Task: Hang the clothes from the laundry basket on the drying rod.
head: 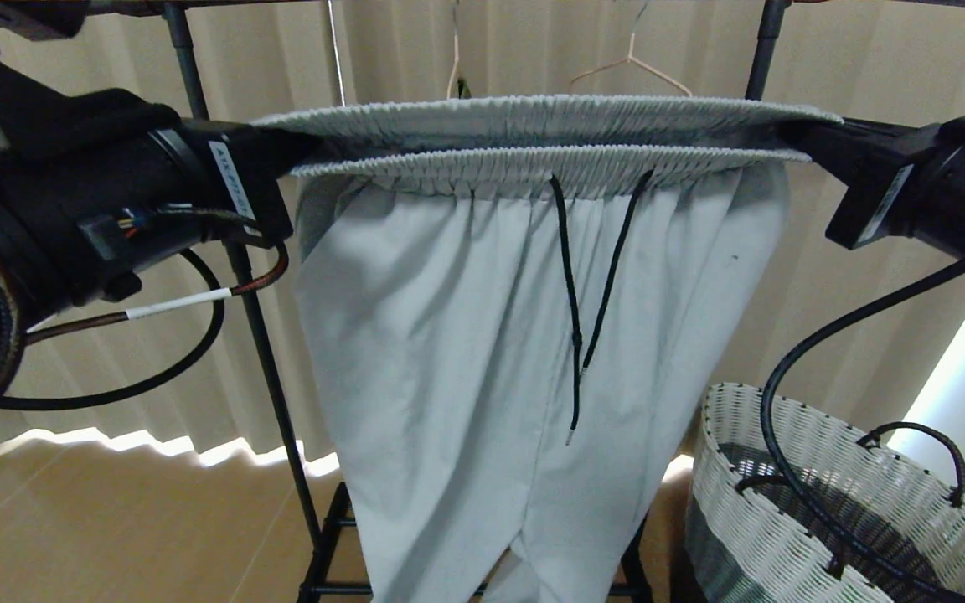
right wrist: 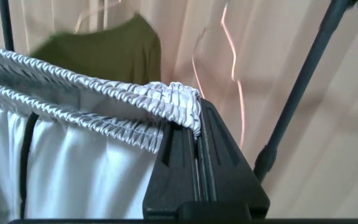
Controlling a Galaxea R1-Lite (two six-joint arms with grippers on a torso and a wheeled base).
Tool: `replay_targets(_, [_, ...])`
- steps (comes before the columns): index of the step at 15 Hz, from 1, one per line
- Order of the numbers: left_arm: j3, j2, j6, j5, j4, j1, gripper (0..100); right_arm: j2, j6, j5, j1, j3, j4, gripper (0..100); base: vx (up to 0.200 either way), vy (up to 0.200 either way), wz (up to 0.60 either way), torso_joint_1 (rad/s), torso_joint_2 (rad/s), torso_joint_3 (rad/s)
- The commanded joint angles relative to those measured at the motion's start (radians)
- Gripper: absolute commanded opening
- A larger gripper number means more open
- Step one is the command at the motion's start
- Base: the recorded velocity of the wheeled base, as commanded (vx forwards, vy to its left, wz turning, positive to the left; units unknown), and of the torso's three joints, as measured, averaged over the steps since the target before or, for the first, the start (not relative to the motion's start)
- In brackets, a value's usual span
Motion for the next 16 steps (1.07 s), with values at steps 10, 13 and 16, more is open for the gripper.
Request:
replay_targets(10, [0.035, 0.002, -0.005, 0.0, -0.005, -0.035, 0, 0.0, -0.003, -0.008, -0.008, 0.03, 0.001, 0, 0.0, 0.0, 0.0, 0.0, 0.0, 0.0])
replay_targets(13, [-0.007, 0.072, -0.006, 0.012, -0.008, -0.033, 0, -0.032, -0.011, -0.01, -0.011, 0.03, 0.016, 0, 0.0, 0.0, 0.0, 0.0, 0.0, 0.0])
replay_targets(16, [-0.103, 0.174, -0.011, 0.091, -0.013, -0.033, 0, -0.107, -0.009, 0.001, -0.011, 0.03, 0.111, 0, 0.0, 0.0, 0.0, 0.0, 0.0, 0.0])
